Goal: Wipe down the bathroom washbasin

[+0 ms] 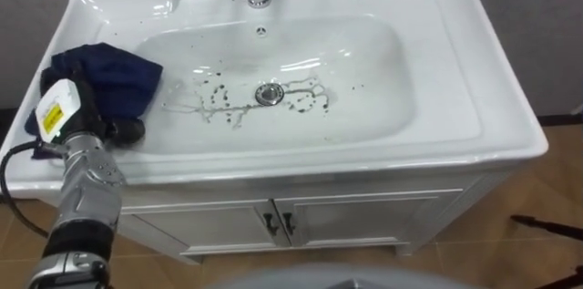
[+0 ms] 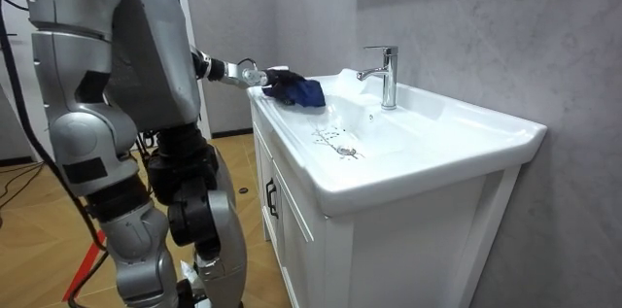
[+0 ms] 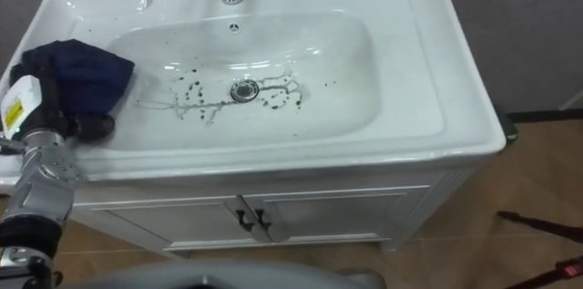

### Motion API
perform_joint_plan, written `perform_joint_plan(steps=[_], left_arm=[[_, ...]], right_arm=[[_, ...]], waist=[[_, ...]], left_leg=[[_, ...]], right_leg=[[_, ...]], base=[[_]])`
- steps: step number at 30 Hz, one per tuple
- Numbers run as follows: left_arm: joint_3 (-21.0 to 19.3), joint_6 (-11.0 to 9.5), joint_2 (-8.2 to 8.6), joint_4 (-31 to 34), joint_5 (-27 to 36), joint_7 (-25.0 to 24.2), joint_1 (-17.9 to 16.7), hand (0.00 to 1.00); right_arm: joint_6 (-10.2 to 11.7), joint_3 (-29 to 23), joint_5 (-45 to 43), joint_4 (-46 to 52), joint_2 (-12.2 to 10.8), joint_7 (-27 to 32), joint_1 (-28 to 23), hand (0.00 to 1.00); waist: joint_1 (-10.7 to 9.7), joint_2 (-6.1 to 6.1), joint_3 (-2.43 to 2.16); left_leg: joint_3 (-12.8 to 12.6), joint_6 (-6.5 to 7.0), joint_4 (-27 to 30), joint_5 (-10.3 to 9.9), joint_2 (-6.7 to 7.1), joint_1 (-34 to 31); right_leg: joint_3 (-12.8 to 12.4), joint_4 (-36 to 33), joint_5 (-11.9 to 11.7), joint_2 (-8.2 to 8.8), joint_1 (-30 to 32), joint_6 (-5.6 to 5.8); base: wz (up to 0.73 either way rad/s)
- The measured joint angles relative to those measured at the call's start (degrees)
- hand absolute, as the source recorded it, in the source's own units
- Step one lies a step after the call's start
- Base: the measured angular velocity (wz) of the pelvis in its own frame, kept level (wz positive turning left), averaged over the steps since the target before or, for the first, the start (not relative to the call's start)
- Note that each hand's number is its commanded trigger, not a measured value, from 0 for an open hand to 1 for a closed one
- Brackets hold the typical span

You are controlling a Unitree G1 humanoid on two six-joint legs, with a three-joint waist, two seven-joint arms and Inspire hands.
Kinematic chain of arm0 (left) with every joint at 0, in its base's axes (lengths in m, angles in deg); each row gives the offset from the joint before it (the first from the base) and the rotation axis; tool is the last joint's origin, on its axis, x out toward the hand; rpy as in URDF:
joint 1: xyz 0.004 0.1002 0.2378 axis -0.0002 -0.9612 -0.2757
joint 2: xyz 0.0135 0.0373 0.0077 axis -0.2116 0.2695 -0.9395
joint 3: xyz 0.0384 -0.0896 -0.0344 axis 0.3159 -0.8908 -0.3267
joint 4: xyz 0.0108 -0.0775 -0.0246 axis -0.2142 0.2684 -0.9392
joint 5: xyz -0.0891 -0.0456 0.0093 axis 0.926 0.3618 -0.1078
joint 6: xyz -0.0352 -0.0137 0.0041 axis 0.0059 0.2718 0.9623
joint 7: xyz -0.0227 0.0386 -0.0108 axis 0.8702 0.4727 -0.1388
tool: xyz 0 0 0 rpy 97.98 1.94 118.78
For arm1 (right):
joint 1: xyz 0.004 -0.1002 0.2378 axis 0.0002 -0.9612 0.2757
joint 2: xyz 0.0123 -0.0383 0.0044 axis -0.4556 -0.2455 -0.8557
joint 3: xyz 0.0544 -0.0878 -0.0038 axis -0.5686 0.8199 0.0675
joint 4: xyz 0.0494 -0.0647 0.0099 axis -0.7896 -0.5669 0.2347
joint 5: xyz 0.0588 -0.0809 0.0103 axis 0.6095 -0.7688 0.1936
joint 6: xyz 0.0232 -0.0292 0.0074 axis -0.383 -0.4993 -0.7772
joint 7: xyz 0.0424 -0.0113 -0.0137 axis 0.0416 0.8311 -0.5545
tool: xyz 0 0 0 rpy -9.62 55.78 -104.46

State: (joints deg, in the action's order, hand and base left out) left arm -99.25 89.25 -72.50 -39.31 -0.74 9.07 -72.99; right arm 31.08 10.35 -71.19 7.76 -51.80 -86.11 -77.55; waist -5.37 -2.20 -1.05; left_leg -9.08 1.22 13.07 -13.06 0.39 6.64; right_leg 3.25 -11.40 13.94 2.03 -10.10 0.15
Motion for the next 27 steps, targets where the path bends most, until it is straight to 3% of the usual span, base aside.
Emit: perform_joint_plan(steps=[5,9,21,27], left_arm=[[-4.4,0.0,-0.23,-0.5,-0.1,0.1,0.3,1.00],[-5.8,0.0,-0.43,-0.6,0.0,0.1,0.2,1.00],[-5.9,0.0,-0.49,-1.1,0.1,0.0,0.5,1.00],[-5.4,-0.1,-0.21,-1.1,1.3,0.0,0.4,1.00]], right_arm=[[0.0,0.0,-0.1,-0.2,0.0,-0.3,-0.2,0.00],[-0.1,0.0,-0.1,-0.6,0.0,-0.7,-0.1,0.00],[-0.1,0.0,-0.3,-0.6,0.0,-0.9,0.6,0.00],[1.2,0.1,-0.2,-0.5,0.1,-1.6,1.7,0.00]], waist=[[0.2,-0.07,-0.05],[0.6,-0.09,-0.05],[0.7,-0.30,-0.05],[0.7,-0.74,0.00]], left_leg=[[-0.2,-0.34,-1.4,0.2,0.02,1.7],[-0.1,-0.36,-1.7,0.2,0.08,1.9],[-0.1,-0.36,-1.7,0.2,0.19,1.9],[0.1,-0.35,-1.7,0.2,0.30,1.8]], right_leg=[[-0.3,0.7,0.1,-0.11,-1.2,-0.22],[-0.3,0.8,0.2,-0.12,-1.5,-0.23],[-0.1,1.7,0.2,-0.07,-2.1,-0.23],[0.1,1.7,0.2,0.06,-2.1,-0.19]], base=[[-0.04],[0.00],[0.00],[0.01]])
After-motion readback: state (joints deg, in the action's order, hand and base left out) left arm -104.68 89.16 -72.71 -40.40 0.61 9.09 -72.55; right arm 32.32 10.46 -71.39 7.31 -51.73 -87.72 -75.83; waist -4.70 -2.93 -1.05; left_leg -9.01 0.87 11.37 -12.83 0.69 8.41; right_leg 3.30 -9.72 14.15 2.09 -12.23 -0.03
